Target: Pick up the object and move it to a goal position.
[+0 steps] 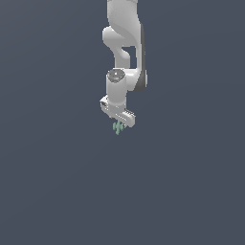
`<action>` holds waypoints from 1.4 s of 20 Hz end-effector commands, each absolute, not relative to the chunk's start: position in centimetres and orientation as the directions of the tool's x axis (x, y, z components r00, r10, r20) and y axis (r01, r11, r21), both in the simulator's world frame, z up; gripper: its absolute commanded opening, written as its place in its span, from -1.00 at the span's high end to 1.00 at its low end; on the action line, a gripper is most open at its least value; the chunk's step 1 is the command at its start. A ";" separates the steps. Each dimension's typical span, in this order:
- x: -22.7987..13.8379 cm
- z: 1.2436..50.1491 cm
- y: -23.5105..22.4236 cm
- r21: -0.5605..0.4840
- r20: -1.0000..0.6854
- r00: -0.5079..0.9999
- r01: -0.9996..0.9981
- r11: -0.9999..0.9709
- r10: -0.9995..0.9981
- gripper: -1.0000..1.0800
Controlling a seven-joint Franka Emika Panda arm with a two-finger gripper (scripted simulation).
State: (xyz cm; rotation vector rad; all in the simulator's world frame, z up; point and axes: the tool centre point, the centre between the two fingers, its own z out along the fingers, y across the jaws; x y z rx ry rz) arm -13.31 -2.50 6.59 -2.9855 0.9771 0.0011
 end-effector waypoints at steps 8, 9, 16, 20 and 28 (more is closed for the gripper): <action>-13.5 5.6 -2.5 0.000 -0.001 0.804 -0.594 -0.804 -0.594 -0.92; -13.5 5.3 -2.5 0.000 -0.001 0.804 -0.595 -0.804 -0.595 -0.92; -13.6 2.4 -2.5 0.000 0.000 0.802 -0.597 -0.802 -0.597 -0.92; -13.6 1.6 -2.5 0.000 0.000 0.802 -0.597 -0.802 -0.597 -0.92; -13.6 1.5 -2.5 0.000 0.000 0.802 -0.597 -0.802 -0.597 1.00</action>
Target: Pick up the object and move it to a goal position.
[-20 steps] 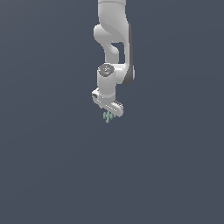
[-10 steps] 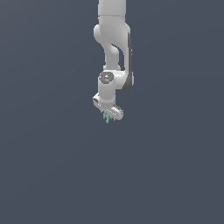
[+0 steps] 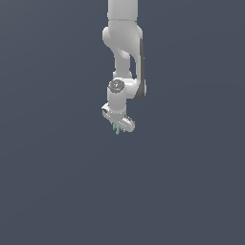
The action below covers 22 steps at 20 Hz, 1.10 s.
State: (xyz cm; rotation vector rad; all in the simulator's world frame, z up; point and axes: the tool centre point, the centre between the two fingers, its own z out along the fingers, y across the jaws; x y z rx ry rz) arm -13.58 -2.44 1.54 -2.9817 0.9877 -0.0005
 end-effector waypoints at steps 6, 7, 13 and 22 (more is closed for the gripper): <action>-13.6 1.6 -2.5 -0.001 0.000 0.802 -0.597 -0.802 -0.597 1.00; -13.6 1.6 -2.5 -0.001 0.000 0.802 -0.597 -0.802 -0.597 1.00; -13.6 2.9 -2.8 -0.001 0.000 0.802 -0.597 -0.802 -0.597 1.00; -13.8 8.0 -4.3 -0.002 -0.001 0.802 -0.598 -0.802 -0.598 1.00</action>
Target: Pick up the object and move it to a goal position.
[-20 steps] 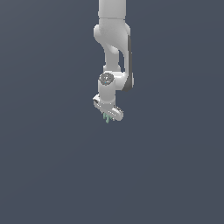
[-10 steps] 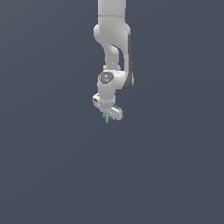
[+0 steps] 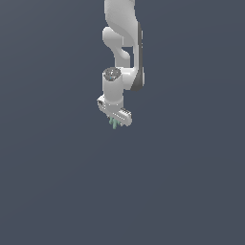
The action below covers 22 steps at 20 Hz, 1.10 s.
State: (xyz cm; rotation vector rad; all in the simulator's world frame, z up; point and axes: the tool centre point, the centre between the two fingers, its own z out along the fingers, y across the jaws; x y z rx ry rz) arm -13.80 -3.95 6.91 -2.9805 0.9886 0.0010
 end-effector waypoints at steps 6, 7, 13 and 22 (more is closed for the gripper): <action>-14.0 13.3 -5.8 -0.001 -0.001 0.801 -0.599 -0.801 -0.599 1.00; -14.0 14.3 -6.1 -0.001 -0.001 0.801 -0.599 -0.801 -0.599 1.00; -14.2 20.0 -7.8 0.000 0.000 0.801 -0.599 -0.801 -0.599 1.00; -14.2 28.5 -10.2 0.001 0.000 0.800 -0.599 -0.800 -0.599 1.00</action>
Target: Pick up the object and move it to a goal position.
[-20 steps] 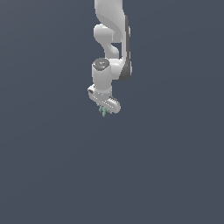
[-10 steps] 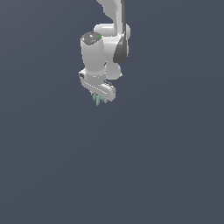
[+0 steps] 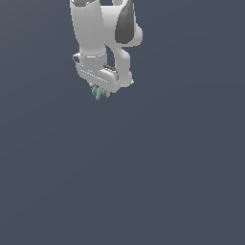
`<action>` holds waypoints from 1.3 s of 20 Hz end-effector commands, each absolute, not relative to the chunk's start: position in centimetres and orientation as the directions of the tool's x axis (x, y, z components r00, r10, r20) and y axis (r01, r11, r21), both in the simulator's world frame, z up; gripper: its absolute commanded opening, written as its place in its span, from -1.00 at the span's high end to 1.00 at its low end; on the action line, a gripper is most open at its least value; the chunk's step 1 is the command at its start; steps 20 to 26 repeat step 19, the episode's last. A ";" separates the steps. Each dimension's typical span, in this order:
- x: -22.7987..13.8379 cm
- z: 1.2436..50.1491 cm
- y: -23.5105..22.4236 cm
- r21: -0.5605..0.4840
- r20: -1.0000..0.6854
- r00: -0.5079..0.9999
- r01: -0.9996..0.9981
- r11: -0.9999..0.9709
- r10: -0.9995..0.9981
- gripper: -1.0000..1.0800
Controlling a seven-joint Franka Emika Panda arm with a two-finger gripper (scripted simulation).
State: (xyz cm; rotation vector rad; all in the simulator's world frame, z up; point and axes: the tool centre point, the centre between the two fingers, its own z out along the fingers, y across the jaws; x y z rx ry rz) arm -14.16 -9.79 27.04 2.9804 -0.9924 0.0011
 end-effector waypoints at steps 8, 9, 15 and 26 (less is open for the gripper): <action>-14.1 34.2 -11.8 0.000 0.000 0.801 -0.598 -0.801 -0.598 1.00; -14.0 34.7 -11.9 0.000 0.000 0.801 -0.598 -0.801 -0.598 1.00; -13.8 36.8 -12.5 0.000 0.000 0.802 -0.598 -0.802 -0.598 1.00; -13.8 37.1 -12.6 0.000 0.000 0.802 -0.597 -0.802 -0.597 1.00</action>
